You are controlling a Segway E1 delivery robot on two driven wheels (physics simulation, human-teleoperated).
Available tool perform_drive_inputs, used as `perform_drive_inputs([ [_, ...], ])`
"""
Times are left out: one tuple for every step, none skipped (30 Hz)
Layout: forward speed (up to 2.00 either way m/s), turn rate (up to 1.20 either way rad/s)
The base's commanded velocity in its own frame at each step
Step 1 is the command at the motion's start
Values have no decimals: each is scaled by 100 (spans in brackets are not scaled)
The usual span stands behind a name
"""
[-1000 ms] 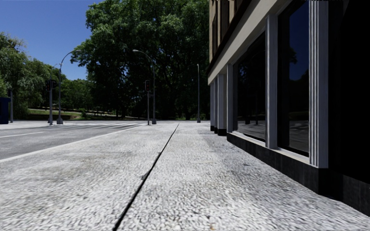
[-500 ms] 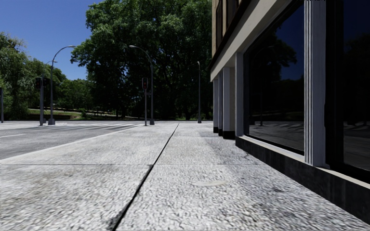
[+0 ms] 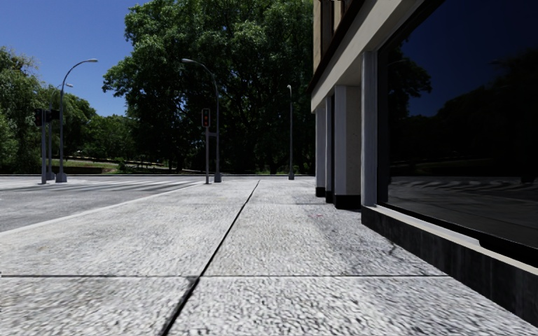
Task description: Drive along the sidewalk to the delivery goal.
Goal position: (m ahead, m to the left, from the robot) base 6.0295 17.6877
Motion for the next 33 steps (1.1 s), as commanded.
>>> perform_drive_inputs([
  [200, 0],
  [200, 0],
  [200, 0],
  [200, 0],
  [200, 0],
  [200, 0],
  [200, 0],
  [200, 0],
  [200, 0],
  [200, 0],
  [200, 0],
  [200, 0],
  [200, 0],
  [200, 0],
  [200, 0],
  [200, 0],
  [200, 0],
  [200, 0],
  [200, 0],
  [200, 0],
  [200, 0],
  [200, 0],
  [200, 0],
  [200, 0],
  [200, 0],
  [200, 0],
  [200, 0],
  [200, 0],
  [200, 0],
  [200, 0],
  [200, 0],
  [200, 0],
  [200, 0],
])
